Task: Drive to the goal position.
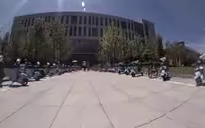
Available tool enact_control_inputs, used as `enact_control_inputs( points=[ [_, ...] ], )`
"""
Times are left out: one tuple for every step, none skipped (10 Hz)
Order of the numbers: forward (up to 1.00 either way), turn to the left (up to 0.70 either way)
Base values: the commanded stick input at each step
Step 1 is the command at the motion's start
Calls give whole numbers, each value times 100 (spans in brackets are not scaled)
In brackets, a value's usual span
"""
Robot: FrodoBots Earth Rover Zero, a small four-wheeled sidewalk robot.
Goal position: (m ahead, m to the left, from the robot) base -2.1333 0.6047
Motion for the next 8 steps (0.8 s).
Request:
enact_control_inputs(
  points=[
    [53, 0],
    [53, 0],
    [53, 0],
    [53, 0],
    [53, 0],
    [53, 0],
    [53, 0],
    [53, 0]
  ],
)
